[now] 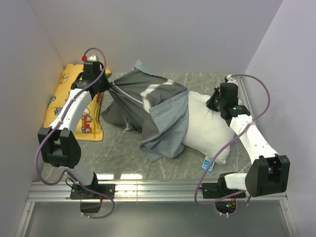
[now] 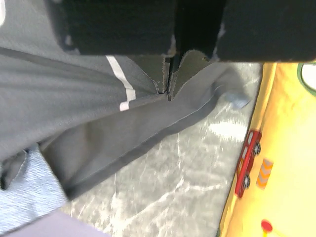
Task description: Remove the pillowcase from the pillow
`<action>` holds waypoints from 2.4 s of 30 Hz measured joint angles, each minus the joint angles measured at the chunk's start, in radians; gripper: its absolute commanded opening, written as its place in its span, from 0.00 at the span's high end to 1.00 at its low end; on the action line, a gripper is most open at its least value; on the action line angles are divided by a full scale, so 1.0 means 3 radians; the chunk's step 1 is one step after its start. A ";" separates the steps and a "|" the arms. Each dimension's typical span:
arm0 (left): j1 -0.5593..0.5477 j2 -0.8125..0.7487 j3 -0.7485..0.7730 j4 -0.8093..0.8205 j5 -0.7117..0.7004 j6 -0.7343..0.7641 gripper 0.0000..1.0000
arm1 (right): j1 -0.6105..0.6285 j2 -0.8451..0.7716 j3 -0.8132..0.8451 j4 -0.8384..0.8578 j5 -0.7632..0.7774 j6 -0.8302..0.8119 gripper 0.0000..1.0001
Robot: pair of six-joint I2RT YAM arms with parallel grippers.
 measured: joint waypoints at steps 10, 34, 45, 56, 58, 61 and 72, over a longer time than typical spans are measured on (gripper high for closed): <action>-0.0383 -0.0207 -0.0245 0.0237 0.0286 0.0085 0.29 | -0.0051 0.0003 -0.0019 -0.0014 -0.0028 -0.0014 1.00; -0.1874 0.0043 -0.0262 0.0102 -0.0149 0.0164 1.00 | 0.0083 0.0028 -0.0019 0.0000 0.0041 -0.0027 1.00; -0.0242 -0.0525 -0.0870 0.0290 0.0336 -0.0301 1.00 | 0.0169 0.0095 -0.0018 0.0109 -0.0291 0.0043 1.00; -0.0383 -0.0462 -0.1232 0.0652 0.0436 -0.0501 0.99 | 0.0186 0.0116 0.0047 0.0015 -0.0137 -0.0067 0.29; -0.0474 -0.0449 -0.1266 0.0710 0.0357 -0.0516 1.00 | 0.0314 0.0089 0.0112 -0.0080 0.0034 -0.0116 0.25; -0.0586 -0.0446 -0.1287 0.0777 0.0267 -0.0538 0.99 | 0.0716 0.0070 0.0304 -0.0203 0.0295 -0.0201 0.19; -0.0865 -0.0404 -0.1320 0.0959 0.0205 -0.0617 0.99 | 0.2085 0.0314 0.0512 -0.0226 0.0865 -0.0504 0.07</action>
